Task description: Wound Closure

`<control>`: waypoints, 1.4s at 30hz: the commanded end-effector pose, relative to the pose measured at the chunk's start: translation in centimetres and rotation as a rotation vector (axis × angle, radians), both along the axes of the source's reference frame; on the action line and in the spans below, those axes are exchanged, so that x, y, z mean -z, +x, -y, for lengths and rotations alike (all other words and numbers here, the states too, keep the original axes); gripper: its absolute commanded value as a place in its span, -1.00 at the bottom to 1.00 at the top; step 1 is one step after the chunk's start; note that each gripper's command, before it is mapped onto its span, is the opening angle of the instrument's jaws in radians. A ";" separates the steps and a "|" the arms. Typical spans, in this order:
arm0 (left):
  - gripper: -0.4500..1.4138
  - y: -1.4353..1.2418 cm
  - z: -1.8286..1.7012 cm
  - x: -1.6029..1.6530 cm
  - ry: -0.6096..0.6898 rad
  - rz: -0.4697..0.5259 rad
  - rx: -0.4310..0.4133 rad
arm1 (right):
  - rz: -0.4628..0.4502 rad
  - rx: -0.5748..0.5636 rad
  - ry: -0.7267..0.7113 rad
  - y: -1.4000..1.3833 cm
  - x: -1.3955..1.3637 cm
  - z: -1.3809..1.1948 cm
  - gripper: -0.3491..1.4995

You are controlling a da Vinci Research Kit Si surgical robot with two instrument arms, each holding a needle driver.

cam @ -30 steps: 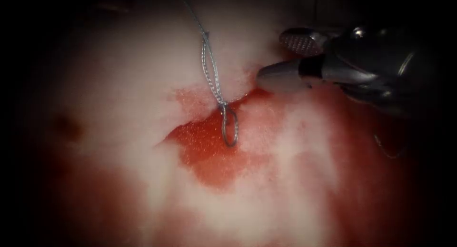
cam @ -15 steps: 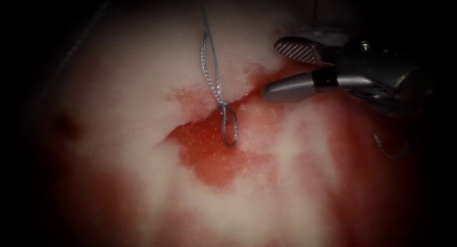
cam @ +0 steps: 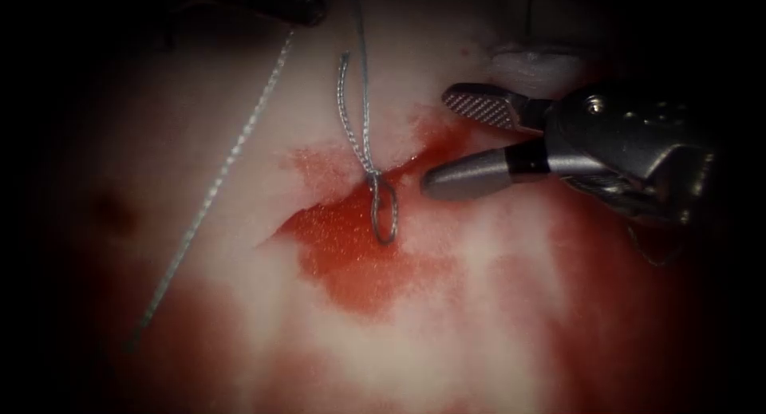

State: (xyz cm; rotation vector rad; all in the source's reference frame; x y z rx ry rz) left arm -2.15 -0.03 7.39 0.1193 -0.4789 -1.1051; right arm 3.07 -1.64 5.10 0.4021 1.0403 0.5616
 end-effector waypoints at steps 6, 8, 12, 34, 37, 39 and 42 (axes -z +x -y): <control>0.53 0.17 -0.04 0.21 -0.004 -0.054 0.029 | -0.048 0.062 0.030 0.10 0.18 -0.05 0.44; 0.55 0.19 -0.05 0.26 -0.015 -0.051 0.016 | -0.065 0.068 0.107 0.11 0.25 0.00 0.16; 0.53 0.18 -0.02 0.35 -0.011 0.009 0.001 | -0.079 0.074 0.198 0.17 0.38 0.16 -0.82; 0.46 0.04 0.60 -0.65 0.138 -0.020 -0.177 | 0.037 0.267 -0.084 0.05 -0.17 0.57 0.29; 0.46 0.04 0.58 -0.64 0.144 -0.016 -0.174 | 0.028 0.286 -0.183 0.10 -0.21 0.53 0.11; 0.46 0.04 0.57 -0.64 0.144 -0.015 -0.175 | 0.032 0.258 -0.224 0.13 -0.19 0.50 0.11; 0.46 0.04 0.57 -0.64 0.145 -0.015 -0.175 | 0.042 0.246 -0.232 0.17 -0.19 0.49 0.14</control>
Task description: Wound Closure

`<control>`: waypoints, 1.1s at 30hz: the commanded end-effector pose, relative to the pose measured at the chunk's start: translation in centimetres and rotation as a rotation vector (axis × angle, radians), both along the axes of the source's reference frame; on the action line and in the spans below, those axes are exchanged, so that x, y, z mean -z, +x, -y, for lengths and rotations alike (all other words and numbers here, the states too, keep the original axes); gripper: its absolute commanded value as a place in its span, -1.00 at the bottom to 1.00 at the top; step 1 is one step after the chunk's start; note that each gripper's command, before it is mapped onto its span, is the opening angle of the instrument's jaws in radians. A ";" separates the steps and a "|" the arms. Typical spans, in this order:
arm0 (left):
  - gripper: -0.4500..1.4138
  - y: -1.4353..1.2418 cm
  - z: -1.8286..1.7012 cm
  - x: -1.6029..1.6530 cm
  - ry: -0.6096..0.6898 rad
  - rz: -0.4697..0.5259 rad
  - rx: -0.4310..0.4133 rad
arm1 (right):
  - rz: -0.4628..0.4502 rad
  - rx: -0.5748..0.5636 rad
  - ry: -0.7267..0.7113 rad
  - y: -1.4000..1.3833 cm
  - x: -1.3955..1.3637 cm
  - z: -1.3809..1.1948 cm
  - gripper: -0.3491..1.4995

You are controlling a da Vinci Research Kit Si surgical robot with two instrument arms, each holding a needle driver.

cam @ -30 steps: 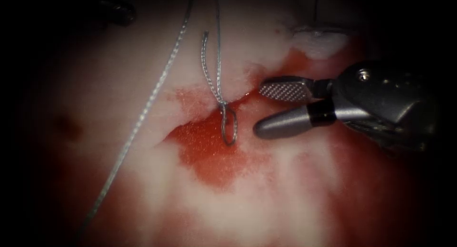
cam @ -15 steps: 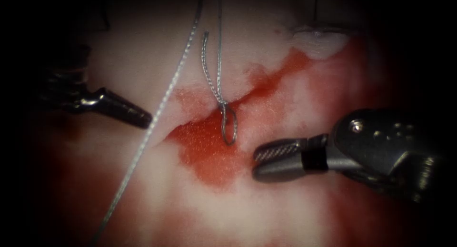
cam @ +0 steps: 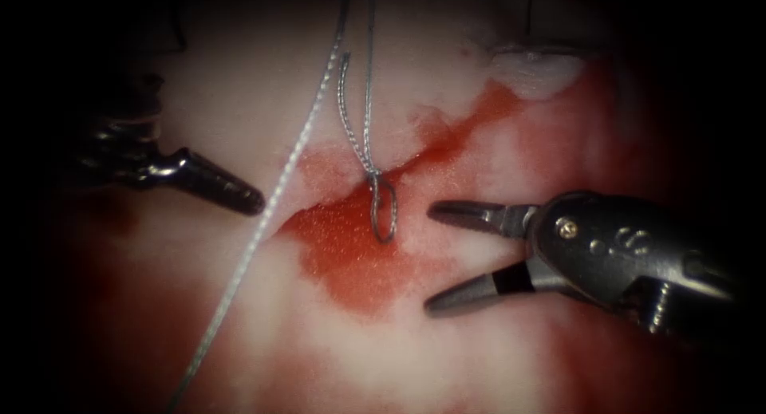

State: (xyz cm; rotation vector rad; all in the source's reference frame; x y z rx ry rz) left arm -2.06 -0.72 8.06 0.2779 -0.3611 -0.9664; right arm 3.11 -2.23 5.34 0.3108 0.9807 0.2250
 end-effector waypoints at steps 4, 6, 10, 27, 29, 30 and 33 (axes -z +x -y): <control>0.46 -0.06 -0.12 0.04 -0.004 0.004 0.003 | -0.006 0.021 -0.061 0.19 0.05 -0.11 -0.04; 0.48 -0.05 -0.12 0.04 -0.001 0.004 0.008 | -0.015 0.043 -0.091 0.22 0.06 -0.11 -0.22; 0.48 -0.05 -0.12 0.04 0.000 0.002 0.014 | -0.023 0.052 -0.105 0.28 0.13 -0.12 -0.44; 0.48 -0.05 -0.12 0.04 0.002 0.002 0.018 | -0.038 0.080 -0.165 0.47 0.28 -0.19 -0.16; 0.48 -0.05 -0.12 0.04 0.002 0.002 0.018 | -0.038 0.082 -0.171 0.49 0.27 -0.19 -0.15; 0.48 -0.05 -0.12 0.04 0.002 0.002 0.018 | -0.037 0.081 -0.171 0.49 0.27 -0.19 -0.13; 0.48 -0.05 -0.12 0.04 0.002 0.002 0.019 | -0.039 0.084 -0.184 0.51 0.25 -0.19 -0.13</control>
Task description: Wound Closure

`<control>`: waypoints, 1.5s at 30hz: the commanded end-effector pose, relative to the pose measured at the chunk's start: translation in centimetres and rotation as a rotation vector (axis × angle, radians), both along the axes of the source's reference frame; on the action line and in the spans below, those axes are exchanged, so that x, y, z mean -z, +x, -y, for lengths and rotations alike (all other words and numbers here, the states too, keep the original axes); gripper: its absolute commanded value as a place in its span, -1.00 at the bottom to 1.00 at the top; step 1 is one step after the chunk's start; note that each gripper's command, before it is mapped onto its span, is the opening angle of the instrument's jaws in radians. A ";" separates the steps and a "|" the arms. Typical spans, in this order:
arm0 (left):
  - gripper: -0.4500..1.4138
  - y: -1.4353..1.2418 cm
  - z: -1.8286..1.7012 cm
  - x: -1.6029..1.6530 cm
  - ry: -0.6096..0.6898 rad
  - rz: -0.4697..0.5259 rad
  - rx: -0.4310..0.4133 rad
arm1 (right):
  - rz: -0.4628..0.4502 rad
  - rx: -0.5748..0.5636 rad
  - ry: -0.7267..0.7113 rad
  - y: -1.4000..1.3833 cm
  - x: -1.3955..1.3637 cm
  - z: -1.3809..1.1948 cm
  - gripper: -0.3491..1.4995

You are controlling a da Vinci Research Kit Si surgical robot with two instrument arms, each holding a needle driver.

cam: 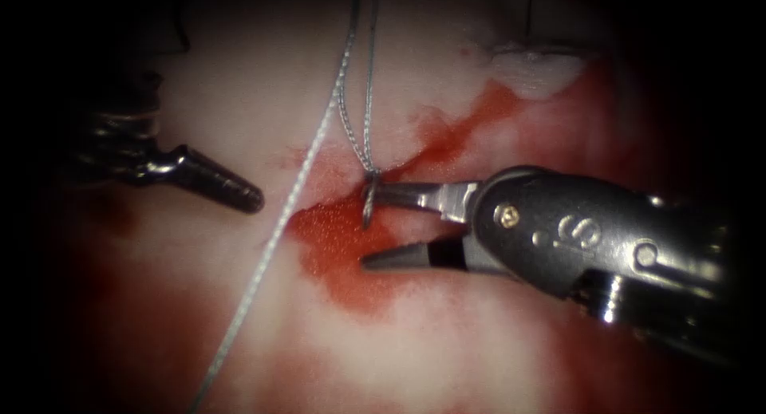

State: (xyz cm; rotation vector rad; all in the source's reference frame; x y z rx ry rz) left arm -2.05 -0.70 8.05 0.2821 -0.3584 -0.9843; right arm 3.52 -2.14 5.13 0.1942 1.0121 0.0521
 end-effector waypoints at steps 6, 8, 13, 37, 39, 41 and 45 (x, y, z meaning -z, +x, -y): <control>0.48 -0.06 -0.11 0.04 -0.005 0.003 0.003 | 0.005 0.032 -0.078 0.15 -0.02 -0.10 -0.20; 0.48 -0.06 -0.11 0.05 -0.005 0.003 0.003 | 0.010 0.044 -0.099 0.15 -0.02 -0.11 -0.25; 0.48 -0.07 -0.12 0.07 -0.001 0.003 0.005 | 0.058 0.081 -0.184 0.17 -0.03 -0.14 -1.00; 0.48 -0.09 -0.13 0.10 0.003 0.004 0.006 | 0.135 -0.418 1.102 0.01 0.20 -0.28 -1.00; 0.48 -0.09 -0.13 0.11 0.004 0.004 0.007 | 0.162 -0.455 1.194 -0.02 0.20 -0.28 -1.00; 0.48 -0.10 -0.12 0.11 0.004 0.003 0.008 | 0.169 -0.477 1.251 -0.02 0.20 -0.29 -1.00; 0.48 -0.11 -0.12 0.12 0.004 0.003 0.009 | 0.153 -0.552 1.432 -0.03 0.18 -0.30 -1.00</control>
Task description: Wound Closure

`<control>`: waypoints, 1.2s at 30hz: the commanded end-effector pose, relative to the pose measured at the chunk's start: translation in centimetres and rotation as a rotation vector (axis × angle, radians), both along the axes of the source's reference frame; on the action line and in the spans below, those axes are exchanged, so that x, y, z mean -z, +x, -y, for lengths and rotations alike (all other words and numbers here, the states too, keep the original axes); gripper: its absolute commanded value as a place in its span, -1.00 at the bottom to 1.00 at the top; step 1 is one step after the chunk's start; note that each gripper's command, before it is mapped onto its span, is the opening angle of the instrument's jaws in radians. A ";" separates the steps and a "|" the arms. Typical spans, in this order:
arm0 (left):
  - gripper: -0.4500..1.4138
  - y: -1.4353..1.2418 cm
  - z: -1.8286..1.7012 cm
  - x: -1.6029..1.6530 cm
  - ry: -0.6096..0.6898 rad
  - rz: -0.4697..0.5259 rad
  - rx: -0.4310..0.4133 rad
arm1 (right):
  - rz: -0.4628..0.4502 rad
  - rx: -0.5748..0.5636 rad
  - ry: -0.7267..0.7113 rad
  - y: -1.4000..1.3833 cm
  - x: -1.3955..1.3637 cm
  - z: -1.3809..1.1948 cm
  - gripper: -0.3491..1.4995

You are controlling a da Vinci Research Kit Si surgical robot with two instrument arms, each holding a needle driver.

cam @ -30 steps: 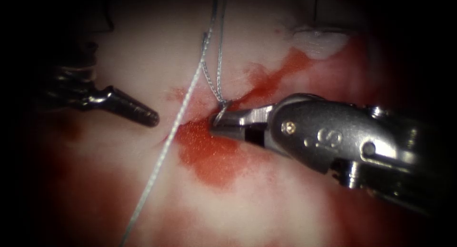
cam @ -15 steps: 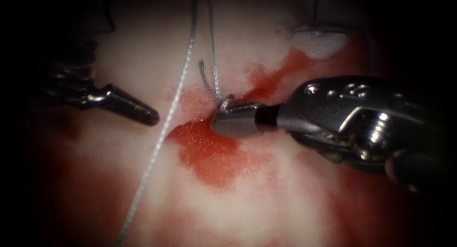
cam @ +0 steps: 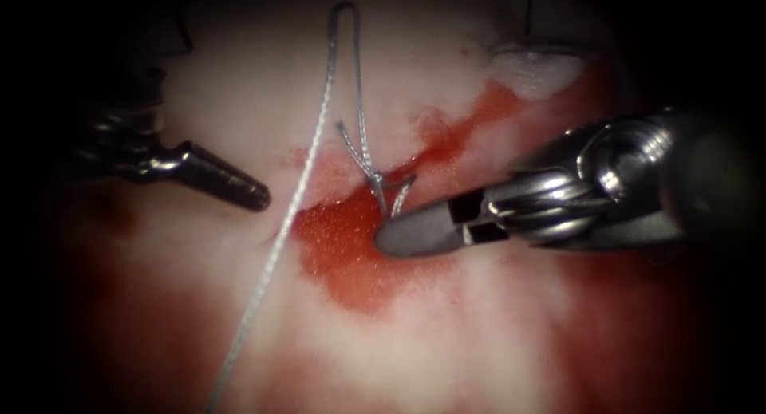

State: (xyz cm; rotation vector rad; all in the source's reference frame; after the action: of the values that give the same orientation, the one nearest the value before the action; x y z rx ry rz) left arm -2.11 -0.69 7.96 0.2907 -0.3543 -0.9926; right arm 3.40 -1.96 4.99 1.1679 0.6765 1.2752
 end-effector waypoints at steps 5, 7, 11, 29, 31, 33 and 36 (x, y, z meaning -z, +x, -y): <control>0.48 -0.06 -0.12 0.05 0.002 0.003 0.014 | -0.077 -0.127 0.185 0.05 0.05 -0.19 -1.00; 0.48 -0.06 -0.12 0.06 0.003 0.003 0.014 | -0.110 -0.175 0.266 0.03 0.05 -0.23 -1.00; 0.48 -0.07 -0.12 0.07 0.006 0.002 0.020 | -0.148 -0.285 0.426 -0.04 0.03 -0.28 -1.00; -0.26 -0.70 0.23 -0.32 -0.562 0.420 -0.783 | -0.147 -0.294 0.423 -0.14 -0.06 -0.27 -1.00; -0.24 -0.75 0.23 -0.37 -0.571 0.422 -0.804 | -0.147 -0.294 0.423 -0.14 -0.06 -0.27 -1.00; -0.24 -0.79 0.23 -0.41 -0.579 0.429 -0.827 | -0.147 -0.294 0.423 -0.15 -0.06 -0.27 -1.00; -0.24 -0.87 0.24 -0.48 -0.576 0.435 -0.837 | -0.147 -0.295 0.423 -0.14 -0.06 -0.28 -1.00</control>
State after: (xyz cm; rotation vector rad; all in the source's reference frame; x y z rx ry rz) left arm -2.94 -1.04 8.48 0.1070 -0.8080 0.0272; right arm 3.16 -1.80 5.10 1.5583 0.7181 1.6505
